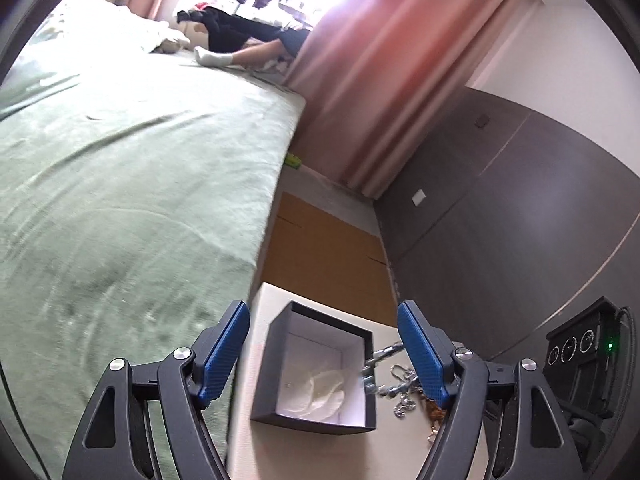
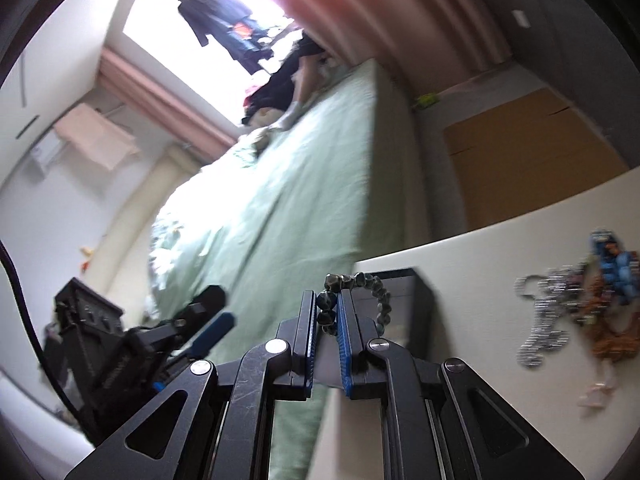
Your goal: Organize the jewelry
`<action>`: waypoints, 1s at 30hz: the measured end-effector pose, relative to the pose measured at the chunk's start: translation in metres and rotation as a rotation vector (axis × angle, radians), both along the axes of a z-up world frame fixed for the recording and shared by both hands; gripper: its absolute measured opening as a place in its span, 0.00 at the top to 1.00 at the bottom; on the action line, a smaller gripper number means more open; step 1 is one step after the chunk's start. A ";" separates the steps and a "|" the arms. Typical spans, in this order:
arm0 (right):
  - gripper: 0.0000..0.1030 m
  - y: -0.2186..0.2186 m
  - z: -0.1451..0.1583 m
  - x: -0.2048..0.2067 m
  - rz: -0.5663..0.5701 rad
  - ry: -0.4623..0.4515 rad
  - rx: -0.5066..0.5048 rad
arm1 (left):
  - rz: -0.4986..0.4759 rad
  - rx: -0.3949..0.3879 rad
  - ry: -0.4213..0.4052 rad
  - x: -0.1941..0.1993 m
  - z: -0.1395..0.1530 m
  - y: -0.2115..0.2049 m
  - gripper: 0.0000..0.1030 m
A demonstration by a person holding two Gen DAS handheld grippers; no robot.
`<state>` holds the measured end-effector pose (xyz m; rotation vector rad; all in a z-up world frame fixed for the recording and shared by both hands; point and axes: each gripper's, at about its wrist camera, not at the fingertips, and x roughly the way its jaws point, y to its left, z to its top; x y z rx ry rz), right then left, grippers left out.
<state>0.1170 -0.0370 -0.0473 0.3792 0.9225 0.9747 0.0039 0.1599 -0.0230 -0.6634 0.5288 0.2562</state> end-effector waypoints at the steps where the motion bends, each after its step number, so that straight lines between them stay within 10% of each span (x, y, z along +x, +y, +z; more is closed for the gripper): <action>1: 0.88 0.006 -0.001 -0.001 0.012 0.000 -0.016 | 0.000 0.000 0.003 -0.001 -0.001 0.000 0.25; 3: 0.80 0.011 -0.006 -0.002 0.003 0.006 -0.086 | -0.008 -0.004 0.015 0.000 -0.004 0.002 0.25; 5: 0.38 0.010 -0.010 0.001 -0.010 0.018 -0.141 | -0.022 -0.009 0.021 0.003 -0.006 0.000 0.25; 6: 0.35 0.004 -0.011 0.001 -0.027 0.017 -0.153 | -0.028 -0.010 0.023 0.004 -0.006 -0.001 0.25; 30: 0.30 -0.138 -0.012 0.031 -0.256 0.100 -0.298 | -0.271 0.179 0.109 0.062 -0.022 -0.115 0.25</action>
